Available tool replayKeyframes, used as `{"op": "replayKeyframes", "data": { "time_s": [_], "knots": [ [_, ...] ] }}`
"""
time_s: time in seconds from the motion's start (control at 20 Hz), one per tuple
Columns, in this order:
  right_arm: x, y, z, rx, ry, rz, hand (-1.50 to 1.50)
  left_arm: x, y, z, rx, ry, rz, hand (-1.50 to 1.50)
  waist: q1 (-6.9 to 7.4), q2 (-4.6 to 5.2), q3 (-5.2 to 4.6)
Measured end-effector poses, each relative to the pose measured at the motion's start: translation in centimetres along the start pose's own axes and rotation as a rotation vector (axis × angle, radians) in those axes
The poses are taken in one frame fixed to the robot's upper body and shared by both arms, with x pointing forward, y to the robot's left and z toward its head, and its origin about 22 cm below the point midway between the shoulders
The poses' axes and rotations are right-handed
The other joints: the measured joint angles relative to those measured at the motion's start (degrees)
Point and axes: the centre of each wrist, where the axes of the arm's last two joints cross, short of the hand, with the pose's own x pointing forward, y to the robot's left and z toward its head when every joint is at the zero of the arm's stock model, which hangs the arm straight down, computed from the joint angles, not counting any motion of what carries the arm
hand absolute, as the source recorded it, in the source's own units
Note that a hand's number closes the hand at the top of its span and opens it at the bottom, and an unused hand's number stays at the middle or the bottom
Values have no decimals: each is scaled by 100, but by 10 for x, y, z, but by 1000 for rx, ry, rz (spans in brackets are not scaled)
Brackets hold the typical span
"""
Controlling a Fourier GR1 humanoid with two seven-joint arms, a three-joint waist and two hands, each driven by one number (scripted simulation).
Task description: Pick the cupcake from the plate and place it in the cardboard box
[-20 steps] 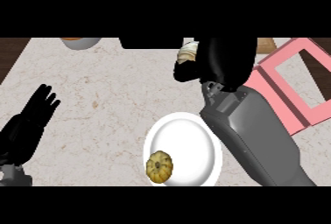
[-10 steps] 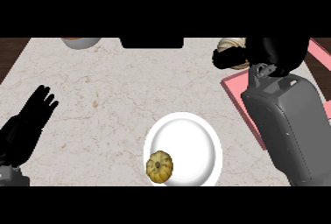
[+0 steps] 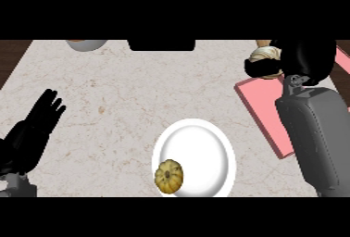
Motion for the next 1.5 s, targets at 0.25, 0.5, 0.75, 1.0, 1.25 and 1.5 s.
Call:
{"op": "replayKeyframes", "data": {
  "time_s": [0.25, 0.5, 0.75, 1.0, 1.25, 1.5],
  "knots": [
    [-21, 28, -8, 80, 24, -32, 150, 3, 3, -5, 1, 6, 3, 0, 2, 3, 1],
    [-44, 59, -13, 212, 141, -55, -150, 0, 0, -9, -5, 1, -1, 0, 7, 9, 1],
    [-66, 80, -6, 283, 132, -95, -150, 2, 3, -2, 3, 5, -2, 0, 0, 0, 2],
    [-74, 81, 2, 179, 100, -262, -150, -1, 2, 1, 0, 7, 3, 0, -13, -3, 5],
    [-85, 67, 0, 7, 158, -518, -150, 4, 2, 0, 5, 6, 1, 0, -43, -10, 8],
    [-122, 45, 3, -98, 212, -690, -150, 5, 1, 7, 14, 6, 4, 0, -67, -23, 4]
  ]
}}
